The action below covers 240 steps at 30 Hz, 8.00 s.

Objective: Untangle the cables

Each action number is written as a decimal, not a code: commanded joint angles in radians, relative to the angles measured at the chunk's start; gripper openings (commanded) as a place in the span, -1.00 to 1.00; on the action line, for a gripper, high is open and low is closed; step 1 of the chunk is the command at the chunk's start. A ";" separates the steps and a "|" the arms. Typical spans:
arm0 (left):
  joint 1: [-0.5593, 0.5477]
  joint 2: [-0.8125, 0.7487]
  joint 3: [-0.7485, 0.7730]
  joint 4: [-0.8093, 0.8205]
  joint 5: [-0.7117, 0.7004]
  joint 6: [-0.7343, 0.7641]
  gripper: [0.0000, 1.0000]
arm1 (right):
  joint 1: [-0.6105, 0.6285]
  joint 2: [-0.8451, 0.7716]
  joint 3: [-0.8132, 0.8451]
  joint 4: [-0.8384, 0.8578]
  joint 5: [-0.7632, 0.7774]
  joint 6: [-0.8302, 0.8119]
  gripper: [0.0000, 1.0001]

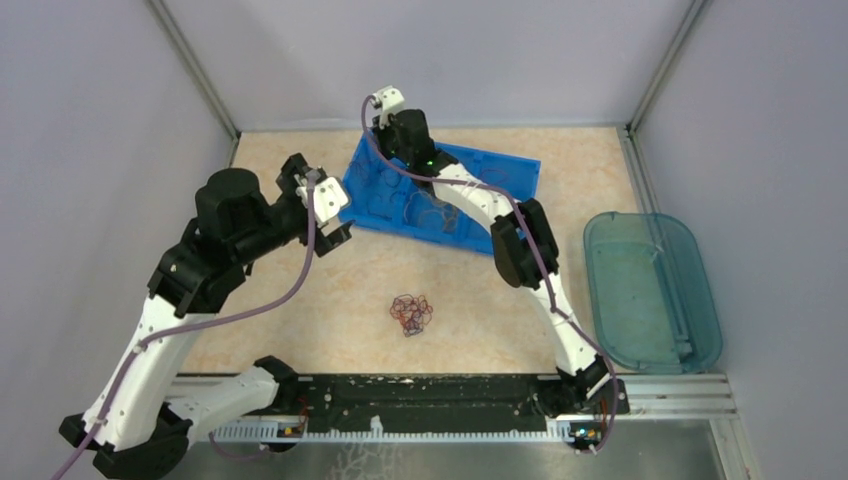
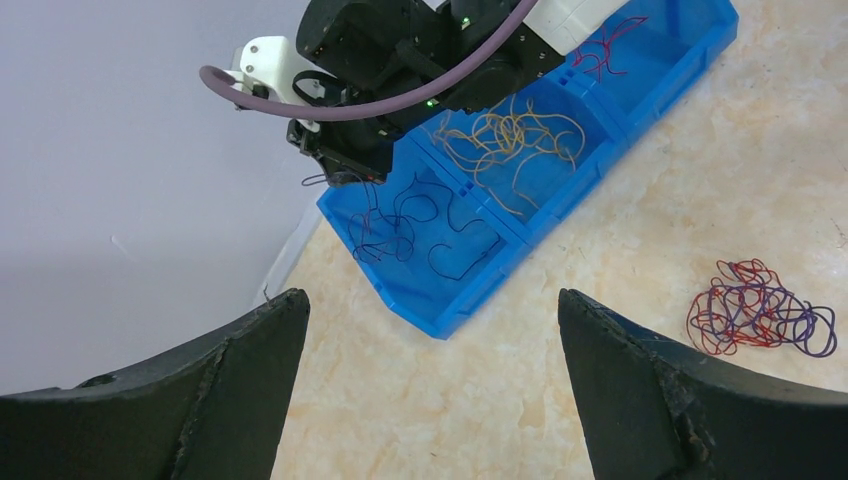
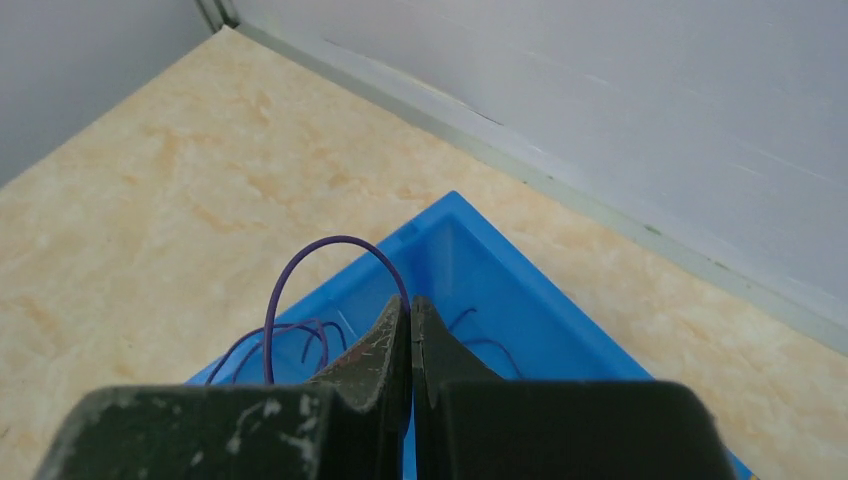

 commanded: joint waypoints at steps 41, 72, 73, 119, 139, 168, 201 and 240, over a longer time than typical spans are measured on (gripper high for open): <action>0.006 -0.010 -0.019 0.014 0.036 -0.050 0.99 | 0.029 -0.269 -0.083 -0.213 0.095 -0.017 0.45; 0.008 0.333 -0.511 0.114 0.558 0.004 0.75 | 0.038 -1.475 -1.504 -0.021 0.041 0.271 0.34; 0.007 0.350 -0.512 0.105 0.573 0.031 0.80 | 0.038 -1.477 -1.508 -0.022 0.047 0.269 0.33; -0.019 0.420 -0.185 -0.141 0.774 0.105 -1.00 | 0.038 -1.514 -1.709 0.444 -0.302 0.299 0.61; -0.019 0.324 -0.087 -0.027 0.907 -0.235 -1.00 | 0.214 -1.216 -1.713 0.982 -0.300 0.283 0.49; -0.019 0.326 0.176 0.122 1.083 -0.544 -1.00 | 0.275 -1.109 -1.760 1.146 0.015 0.294 0.07; -0.013 0.415 0.819 0.204 0.806 -0.386 -1.00 | 0.295 -0.995 -1.883 1.216 -0.018 0.469 -0.11; 0.259 0.577 0.092 0.616 0.109 -0.078 -1.00 | 0.294 -1.532 -1.822 0.553 0.298 0.301 0.19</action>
